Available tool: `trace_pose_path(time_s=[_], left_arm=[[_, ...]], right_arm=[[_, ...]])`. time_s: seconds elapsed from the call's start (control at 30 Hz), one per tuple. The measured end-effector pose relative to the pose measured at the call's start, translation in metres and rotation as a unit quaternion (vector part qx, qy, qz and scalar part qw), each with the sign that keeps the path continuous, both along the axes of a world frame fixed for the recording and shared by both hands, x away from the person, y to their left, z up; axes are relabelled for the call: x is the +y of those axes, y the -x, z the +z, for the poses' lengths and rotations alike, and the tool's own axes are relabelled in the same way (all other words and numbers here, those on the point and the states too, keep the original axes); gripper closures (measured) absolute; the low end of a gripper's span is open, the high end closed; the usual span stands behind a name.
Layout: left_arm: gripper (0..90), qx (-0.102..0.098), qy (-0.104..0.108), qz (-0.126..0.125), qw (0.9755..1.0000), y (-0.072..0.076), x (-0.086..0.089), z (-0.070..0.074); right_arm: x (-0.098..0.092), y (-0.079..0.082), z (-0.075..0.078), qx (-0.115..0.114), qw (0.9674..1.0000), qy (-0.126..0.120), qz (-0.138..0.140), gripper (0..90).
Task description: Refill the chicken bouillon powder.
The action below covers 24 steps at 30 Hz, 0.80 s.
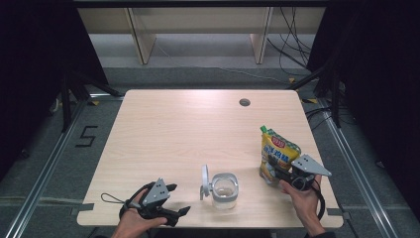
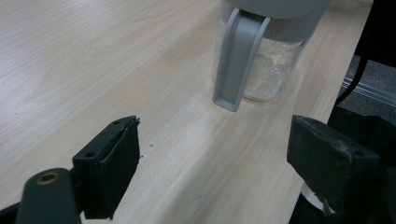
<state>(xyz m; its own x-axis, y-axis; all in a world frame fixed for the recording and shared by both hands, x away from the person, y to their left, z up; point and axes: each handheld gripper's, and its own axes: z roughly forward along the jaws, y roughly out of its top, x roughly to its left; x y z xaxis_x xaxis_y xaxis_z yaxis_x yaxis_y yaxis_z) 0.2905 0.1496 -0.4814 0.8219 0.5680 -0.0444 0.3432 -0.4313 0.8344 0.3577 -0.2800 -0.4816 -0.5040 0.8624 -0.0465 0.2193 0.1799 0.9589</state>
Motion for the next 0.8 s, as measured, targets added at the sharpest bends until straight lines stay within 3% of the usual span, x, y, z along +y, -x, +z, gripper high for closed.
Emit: trace_pose_path(time_s=[0.07,0.1,0.13,0.23,0.3,0.37,0.4,0.43,0.53,0.63,0.67,0.7,0.73,0.77,0.8], left_arm=[[16.7,-0.001,-0.002,-0.001,1.0000,0.000,0.000,0.000],[16.7,-0.001,-0.002,-0.002,1.0000,0.000,0.001,0.000],[16.7,0.000,0.005,-0.001,1.0000,0.000,0.000,0.000],[16.7,0.000,0.001,-0.002,1.0000,-0.001,0.001,0.000],[16.7,0.000,0.000,-0.002,1.0000,-0.001,0.001,0.000],[16.7,0.000,0.005,0.000,1.0000,0.000,0.000,0.000],[16.7,0.004,0.001,-0.001,1.0000,0.000,0.001,0.001],[16.7,0.011,0.007,0.009,0.9999,0.001,0.000,0.000],[16.7,0.004,-0.003,0.011,0.9999,0.001,0.001,0.000],[16.7,0.005,-0.013,0.009,0.9999,0.000,0.002,0.002],[16.7,0.010,0.005,0.013,0.9999,0.002,0.000,0.000],[16.7,0.010,0.008,0.013,0.9998,0.002,0.000,0.000],[16.7,0.008,0.005,0.012,0.9999,0.002,0.000,0.000],[16.7,0.005,-0.005,0.010,0.9999,0.001,0.002,0.001],[16.7,0.006,-0.005,0.011,0.9999,0.001,0.002,0.001]], right_arm=[[0.000,0.002,0.002,0.001,1.0000,0.005,0.003,54.4],[0.001,0.003,0.003,0.008,0.9999,-0.009,0.002,54.5],[-0.002,0.003,0.004,0.001,1.0000,0.000,0.006,54.5],[-0.005,0.008,0.009,0.002,1.0000,-0.007,0.007,54.5],[-0.009,0.012,0.014,0.004,0.9999,0.008,0.012,54.5],[-0.011,0.015,0.017,0.005,0.9998,0.012,0.016,54.5],[-0.011,0.019,0.018,0.018,0.9997,0.010,0.011,54.5],[-0.010,0.020,0.019,0.013,0.9998,0.009,0.009,54.5],[-0.010,0.024,0.023,0.013,0.9988,0.039,0.025,54.5],[-0.008,0.029,0.026,0.012,0.9979,0.053,0.036,54.6],[-0.006,0.031,0.027,0.014,0.9977,0.054,0.040,54.5],[-0.005,0.034,0.029,0.007,0.9970,0.064,0.043,54.6],[-0.004,0.035,0.030,0.002,0.9965,0.071,0.044,54.6],[-0.001,0.039,0.031,0.014,0.9964,0.073,0.041,54.6],[0.001,0.039,0.033,0.000,0.9943,0.096,0.046,54.6]])
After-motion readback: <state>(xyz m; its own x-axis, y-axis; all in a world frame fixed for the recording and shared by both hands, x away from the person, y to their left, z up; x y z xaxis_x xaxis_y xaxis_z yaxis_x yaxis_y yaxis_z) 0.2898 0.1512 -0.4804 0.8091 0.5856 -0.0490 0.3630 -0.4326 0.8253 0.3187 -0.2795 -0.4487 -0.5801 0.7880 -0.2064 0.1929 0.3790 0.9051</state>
